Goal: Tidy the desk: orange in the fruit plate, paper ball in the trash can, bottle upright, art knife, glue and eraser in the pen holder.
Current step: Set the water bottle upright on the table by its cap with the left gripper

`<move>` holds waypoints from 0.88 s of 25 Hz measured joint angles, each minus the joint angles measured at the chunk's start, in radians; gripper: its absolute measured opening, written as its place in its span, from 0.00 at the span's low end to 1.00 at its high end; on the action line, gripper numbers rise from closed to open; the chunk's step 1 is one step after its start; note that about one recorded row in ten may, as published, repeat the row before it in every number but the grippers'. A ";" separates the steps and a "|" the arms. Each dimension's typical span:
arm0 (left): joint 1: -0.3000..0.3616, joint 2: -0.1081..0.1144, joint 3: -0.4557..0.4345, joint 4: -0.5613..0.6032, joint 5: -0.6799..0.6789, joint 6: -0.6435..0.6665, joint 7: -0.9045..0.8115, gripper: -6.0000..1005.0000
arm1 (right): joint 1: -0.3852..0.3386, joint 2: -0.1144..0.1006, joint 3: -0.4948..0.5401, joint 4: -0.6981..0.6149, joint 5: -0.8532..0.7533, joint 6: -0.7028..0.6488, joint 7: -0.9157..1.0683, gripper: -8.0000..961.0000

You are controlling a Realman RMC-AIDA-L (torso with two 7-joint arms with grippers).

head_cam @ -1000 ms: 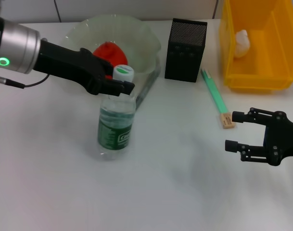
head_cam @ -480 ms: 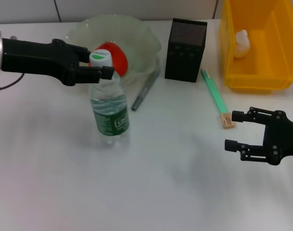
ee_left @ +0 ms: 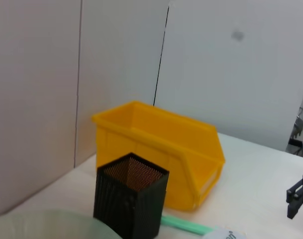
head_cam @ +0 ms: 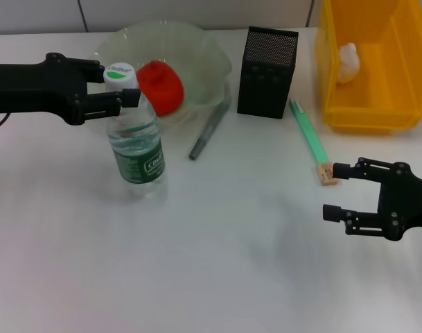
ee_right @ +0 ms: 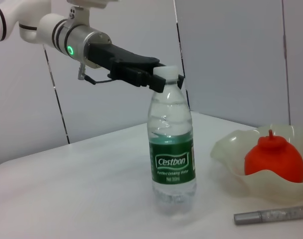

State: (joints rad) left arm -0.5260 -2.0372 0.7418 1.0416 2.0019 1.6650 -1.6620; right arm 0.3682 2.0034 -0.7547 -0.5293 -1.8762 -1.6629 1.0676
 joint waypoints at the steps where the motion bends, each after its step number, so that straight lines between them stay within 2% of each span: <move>1: 0.008 -0.001 -0.003 0.000 -0.010 -0.003 0.018 0.45 | 0.000 0.000 0.000 0.000 -0.001 0.000 0.000 0.81; 7: 0.021 -0.008 -0.031 -0.009 -0.022 -0.016 0.077 0.44 | 0.002 0.002 0.000 0.000 -0.003 0.002 0.000 0.81; 11: 0.034 -0.023 -0.062 -0.010 -0.022 -0.025 0.138 0.44 | 0.003 0.003 0.000 0.000 -0.003 0.002 0.000 0.81; 22: 0.040 -0.024 -0.066 -0.051 -0.023 -0.073 0.167 0.44 | 0.003 0.006 0.000 0.000 -0.003 0.002 0.000 0.81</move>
State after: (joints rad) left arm -0.4863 -2.0613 0.6754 0.9903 1.9785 1.5922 -1.4945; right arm 0.3713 2.0097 -0.7547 -0.5292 -1.8792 -1.6611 1.0676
